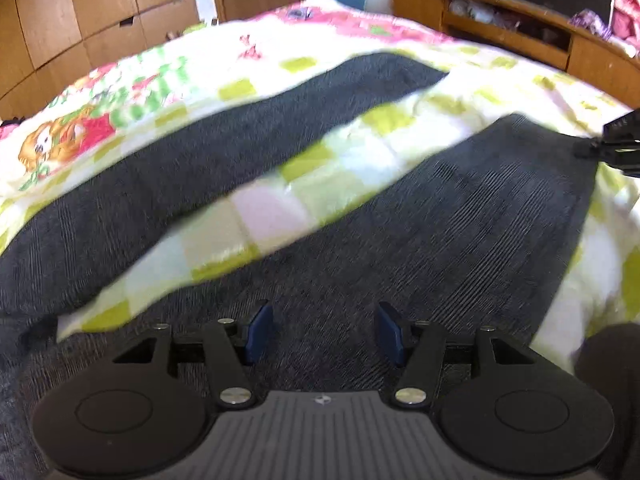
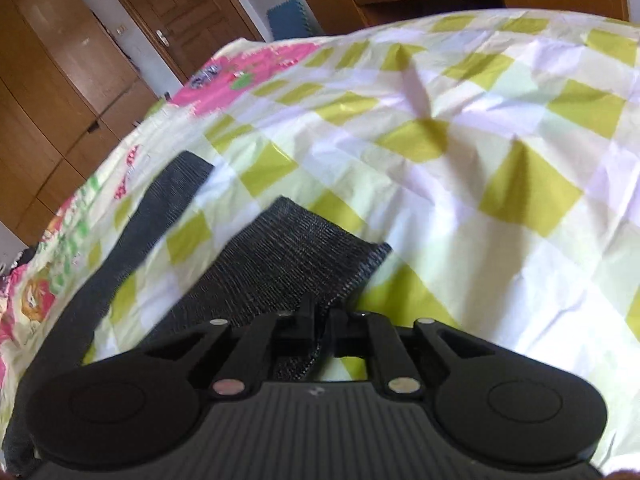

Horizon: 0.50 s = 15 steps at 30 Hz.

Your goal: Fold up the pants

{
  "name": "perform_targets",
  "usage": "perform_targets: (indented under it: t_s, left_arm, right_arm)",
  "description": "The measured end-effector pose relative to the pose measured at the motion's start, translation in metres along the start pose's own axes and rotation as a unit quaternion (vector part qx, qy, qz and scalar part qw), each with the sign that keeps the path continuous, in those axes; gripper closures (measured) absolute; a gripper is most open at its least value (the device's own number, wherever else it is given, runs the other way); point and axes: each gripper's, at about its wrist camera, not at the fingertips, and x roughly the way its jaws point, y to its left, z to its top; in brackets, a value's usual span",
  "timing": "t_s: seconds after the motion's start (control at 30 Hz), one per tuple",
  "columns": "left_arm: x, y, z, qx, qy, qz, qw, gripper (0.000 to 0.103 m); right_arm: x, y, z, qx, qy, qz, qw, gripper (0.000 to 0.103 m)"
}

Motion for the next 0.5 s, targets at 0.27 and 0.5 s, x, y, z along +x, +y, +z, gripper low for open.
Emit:
perform_targets:
  t_s: [0.27,0.5]
  left_arm:
    - [-0.032,0.054,-0.037,-0.042,-0.009,0.047,0.998,0.033]
    - [-0.061,0.121,-0.106,-0.132,-0.008,0.087,0.9874,0.022]
  right_arm:
    - [-0.051,0.049,-0.006,-0.108,-0.057,-0.033,0.992,0.089]
    - [-0.039,0.134,-0.071,-0.209,0.049,0.035,0.976,0.081]
